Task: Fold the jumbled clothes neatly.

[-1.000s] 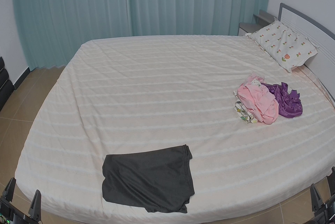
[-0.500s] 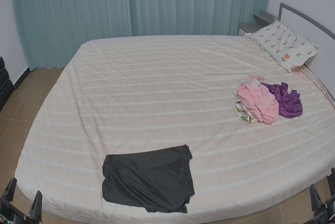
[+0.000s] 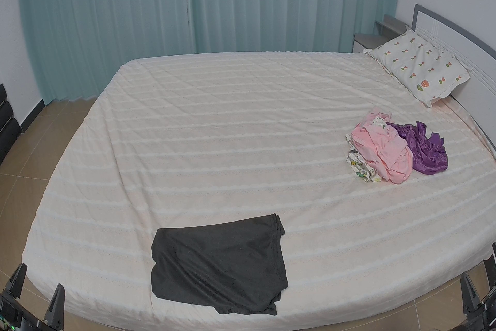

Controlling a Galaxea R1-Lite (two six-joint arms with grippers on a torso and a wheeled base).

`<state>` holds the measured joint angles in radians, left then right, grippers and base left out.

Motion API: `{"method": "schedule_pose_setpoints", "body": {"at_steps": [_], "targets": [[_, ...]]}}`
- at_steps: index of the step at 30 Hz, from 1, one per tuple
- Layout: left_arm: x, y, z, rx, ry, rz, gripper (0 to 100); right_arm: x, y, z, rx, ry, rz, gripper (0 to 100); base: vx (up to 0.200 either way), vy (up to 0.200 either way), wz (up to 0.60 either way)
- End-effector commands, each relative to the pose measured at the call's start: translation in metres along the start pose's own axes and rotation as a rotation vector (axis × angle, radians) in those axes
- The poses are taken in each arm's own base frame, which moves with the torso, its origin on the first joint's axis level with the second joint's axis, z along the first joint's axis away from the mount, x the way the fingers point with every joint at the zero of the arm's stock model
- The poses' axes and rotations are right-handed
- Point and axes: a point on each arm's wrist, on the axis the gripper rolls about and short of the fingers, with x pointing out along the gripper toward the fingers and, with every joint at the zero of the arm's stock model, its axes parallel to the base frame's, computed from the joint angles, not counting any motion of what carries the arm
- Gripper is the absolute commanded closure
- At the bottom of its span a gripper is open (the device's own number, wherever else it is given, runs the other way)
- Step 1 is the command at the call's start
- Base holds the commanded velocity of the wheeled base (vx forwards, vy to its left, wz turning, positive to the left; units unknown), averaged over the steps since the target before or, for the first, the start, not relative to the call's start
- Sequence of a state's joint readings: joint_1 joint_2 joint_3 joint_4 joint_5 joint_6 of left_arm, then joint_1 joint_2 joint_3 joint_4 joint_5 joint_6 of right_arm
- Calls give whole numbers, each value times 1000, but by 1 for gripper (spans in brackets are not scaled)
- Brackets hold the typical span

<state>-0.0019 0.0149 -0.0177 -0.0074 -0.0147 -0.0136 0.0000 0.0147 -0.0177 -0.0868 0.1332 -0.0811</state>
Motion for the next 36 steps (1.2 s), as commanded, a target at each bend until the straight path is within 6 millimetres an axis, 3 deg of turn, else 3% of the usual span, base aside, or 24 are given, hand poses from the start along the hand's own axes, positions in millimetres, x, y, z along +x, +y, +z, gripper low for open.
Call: {"method": "schedule_pose_setpoints", "body": {"at_steps": [1, 3, 5, 14, 19, 26, 36], "targets": [[0, 0, -5, 0, 4, 1, 0, -4, 0, 11, 1, -51, 2, 0, 0, 0, 0], [0, 0, -5, 0, 4, 1, 0, -4, 0, 10, 3, -43, 11, 0, 0, 0, 0], [0, 0, -5, -2, 4, 0, 0, 0, 1, -7, 17, 21, 20, 0, 0, 0, 0], [0, 0, -5, 0, 4, 0, 0, -1, 2, -9, 42, 64, 32, 0, 0, 0, 0], [0, 0, -5, 0, 4, 0, 0, -2, -2, -8, 33, 84, -117, 0, 0, 0, 0], [0, 0, -5, 0, 4, 1, 0, -2, 1, -8, 95, 78, -14, 0, 0, 0, 0], [0, 0, -5, 0, 4, 1, 0, -1, 1, -8, -20, 57, 15, 0, 0, 0, 0]]}}
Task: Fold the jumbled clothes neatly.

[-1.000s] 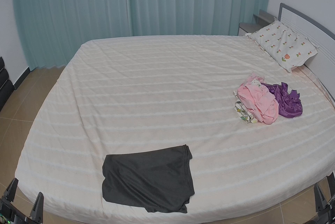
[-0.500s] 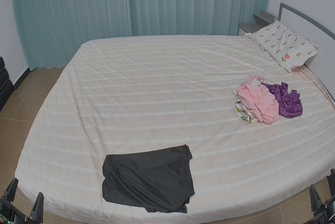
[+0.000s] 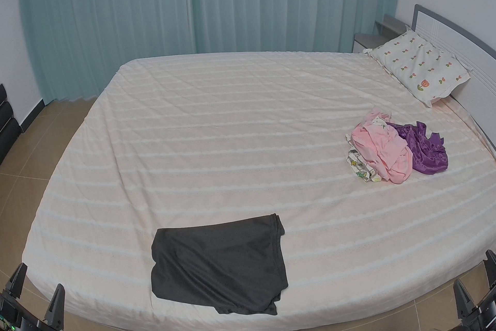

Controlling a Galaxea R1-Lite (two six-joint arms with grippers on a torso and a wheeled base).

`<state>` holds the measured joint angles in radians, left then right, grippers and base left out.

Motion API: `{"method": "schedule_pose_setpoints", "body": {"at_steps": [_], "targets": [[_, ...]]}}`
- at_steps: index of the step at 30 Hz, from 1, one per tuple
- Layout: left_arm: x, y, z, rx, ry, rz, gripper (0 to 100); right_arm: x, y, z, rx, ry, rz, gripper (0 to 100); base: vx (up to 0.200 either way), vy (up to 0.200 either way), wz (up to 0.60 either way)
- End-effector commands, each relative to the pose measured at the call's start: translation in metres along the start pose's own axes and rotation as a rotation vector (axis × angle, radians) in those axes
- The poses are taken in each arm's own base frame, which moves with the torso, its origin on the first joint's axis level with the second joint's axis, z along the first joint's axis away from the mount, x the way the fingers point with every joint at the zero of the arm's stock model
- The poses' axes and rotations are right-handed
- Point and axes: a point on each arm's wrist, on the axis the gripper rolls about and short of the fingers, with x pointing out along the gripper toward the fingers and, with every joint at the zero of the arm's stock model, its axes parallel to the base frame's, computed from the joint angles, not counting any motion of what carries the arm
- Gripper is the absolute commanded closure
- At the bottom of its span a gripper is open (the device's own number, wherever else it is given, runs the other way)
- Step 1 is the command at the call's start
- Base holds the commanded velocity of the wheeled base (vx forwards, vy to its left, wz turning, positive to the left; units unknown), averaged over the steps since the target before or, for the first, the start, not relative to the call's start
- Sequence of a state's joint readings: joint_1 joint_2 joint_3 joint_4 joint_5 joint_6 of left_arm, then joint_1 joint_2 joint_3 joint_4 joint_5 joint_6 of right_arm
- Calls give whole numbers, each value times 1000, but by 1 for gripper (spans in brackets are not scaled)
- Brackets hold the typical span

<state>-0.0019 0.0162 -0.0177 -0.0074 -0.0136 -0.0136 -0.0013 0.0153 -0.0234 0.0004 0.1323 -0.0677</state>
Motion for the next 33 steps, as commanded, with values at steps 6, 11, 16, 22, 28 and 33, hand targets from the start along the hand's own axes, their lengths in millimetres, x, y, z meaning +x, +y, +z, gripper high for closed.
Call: {"method": "schedule_pose_setpoints", "body": {"at_steps": [6, 11, 16, 22, 28, 33], "targets": [[0, 0, -5, 0, 3, 0, 0, 0, 2, 0, -70, -34, 64, 0, 0, 0, 0], [0, 0, -5, 0, 3, 0, 0, 0, 1, 0, -61, -31, 21, 0, 0, 0, 0], [0, 0, -5, 0, 3, 0, 0, 0, 0, -1, 77, -21, -4, 0, 0, 0, 0], [0, 0, -5, 0, 3, 2, 0, 0, 0, -1, 11, -23, -4, 0, 0, 0, 0], [0, 0, -5, 0, 3, 2, 0, 1, -2, -7, 19, 15, -126, 0, 0, 0, 0], [0, 0, -5, 0, 3, 0, 0, 0, -2, -7, 47, 13, -115, 0, 0, 0, 0]]}}
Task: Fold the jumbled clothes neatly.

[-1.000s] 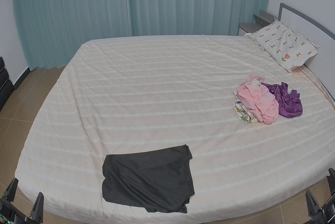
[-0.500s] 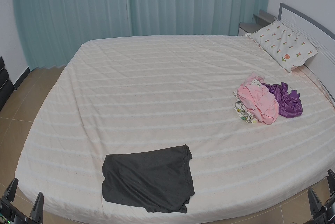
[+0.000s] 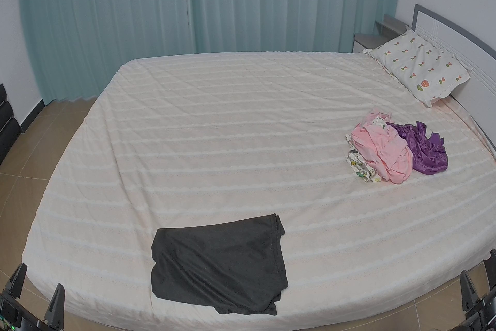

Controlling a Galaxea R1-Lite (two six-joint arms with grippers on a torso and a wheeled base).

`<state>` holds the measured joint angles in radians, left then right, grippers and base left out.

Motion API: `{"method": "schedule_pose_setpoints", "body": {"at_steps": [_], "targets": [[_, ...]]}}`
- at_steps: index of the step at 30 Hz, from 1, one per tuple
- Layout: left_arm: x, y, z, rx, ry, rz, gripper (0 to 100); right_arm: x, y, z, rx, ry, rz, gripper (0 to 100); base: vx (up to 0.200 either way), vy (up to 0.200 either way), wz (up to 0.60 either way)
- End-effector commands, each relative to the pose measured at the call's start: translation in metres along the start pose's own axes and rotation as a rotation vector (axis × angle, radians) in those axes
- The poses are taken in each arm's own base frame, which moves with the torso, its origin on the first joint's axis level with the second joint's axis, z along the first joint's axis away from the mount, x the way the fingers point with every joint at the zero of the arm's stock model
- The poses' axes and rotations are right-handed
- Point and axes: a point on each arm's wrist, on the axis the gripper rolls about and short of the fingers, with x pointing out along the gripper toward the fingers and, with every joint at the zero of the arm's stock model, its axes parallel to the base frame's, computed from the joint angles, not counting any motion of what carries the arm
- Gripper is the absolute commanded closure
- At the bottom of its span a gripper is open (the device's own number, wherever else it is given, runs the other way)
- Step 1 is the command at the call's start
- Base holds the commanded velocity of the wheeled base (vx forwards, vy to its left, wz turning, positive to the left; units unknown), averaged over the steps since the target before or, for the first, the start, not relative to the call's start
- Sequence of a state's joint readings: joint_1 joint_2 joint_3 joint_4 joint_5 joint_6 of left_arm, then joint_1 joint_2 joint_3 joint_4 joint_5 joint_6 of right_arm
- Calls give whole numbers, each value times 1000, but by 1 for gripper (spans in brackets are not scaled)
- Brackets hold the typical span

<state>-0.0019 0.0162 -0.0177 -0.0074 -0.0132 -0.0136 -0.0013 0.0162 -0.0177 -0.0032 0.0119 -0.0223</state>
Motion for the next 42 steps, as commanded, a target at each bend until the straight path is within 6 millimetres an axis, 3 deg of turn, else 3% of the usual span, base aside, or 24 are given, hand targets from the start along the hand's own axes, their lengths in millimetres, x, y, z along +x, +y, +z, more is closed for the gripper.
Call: {"method": "schedule_pose_setpoints", "body": {"at_steps": [1, 42], "targets": [[0, 0, -5, 0, 3, 0, 0, 0, 0, -5, 1, 5, 5, 0, 0, 0, 0], [0, 0, -5, 0, 3, -2, 0, 0, 0, -5, 36, 3, -15, 0, 0, 0, 0]]}}
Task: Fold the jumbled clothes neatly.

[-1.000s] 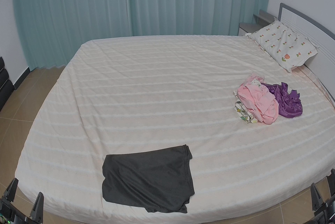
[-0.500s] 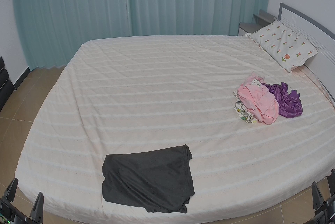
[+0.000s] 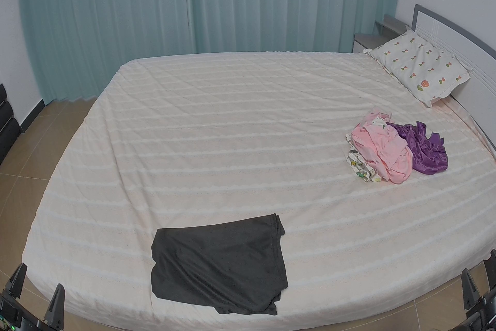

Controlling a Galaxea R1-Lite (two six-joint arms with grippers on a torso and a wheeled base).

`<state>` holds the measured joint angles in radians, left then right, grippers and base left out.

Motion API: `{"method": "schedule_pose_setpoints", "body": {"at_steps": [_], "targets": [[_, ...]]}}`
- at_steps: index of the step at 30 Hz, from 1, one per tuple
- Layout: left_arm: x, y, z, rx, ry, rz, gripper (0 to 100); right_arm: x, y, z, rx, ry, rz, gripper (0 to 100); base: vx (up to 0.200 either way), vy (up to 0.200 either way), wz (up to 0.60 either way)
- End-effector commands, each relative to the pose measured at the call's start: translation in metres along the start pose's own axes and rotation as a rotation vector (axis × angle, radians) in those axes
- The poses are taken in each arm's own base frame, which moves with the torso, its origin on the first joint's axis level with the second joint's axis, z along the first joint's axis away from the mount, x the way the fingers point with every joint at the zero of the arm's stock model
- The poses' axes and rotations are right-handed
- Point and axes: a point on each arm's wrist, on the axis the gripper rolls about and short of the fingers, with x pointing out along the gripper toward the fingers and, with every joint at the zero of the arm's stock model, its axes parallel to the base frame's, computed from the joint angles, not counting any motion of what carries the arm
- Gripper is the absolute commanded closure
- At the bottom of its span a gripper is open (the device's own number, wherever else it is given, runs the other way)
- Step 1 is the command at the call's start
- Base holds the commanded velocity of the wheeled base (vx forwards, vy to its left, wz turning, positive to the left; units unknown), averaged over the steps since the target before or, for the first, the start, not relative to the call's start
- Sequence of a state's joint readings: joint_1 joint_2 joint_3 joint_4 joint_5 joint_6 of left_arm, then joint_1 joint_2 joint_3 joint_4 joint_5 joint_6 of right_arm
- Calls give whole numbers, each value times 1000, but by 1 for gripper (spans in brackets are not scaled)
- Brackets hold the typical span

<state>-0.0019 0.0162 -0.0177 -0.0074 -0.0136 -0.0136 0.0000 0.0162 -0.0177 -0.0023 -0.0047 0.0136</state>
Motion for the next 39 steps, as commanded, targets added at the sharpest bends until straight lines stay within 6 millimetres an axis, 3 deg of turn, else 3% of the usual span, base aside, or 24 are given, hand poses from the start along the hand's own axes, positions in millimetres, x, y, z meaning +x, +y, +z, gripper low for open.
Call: {"method": "schedule_pose_setpoints", "body": {"at_steps": [1, 39], "targets": [[0, 0, -5, 0, 3, 0, 0, 0, 0, -5, -1, 2, 0, 0, 0, 0, 0], [0, 0, -5, 0, 3, 0, 0, 0, 0, -5, 3, 2, -1, 0, 0, 0, 0]]}}
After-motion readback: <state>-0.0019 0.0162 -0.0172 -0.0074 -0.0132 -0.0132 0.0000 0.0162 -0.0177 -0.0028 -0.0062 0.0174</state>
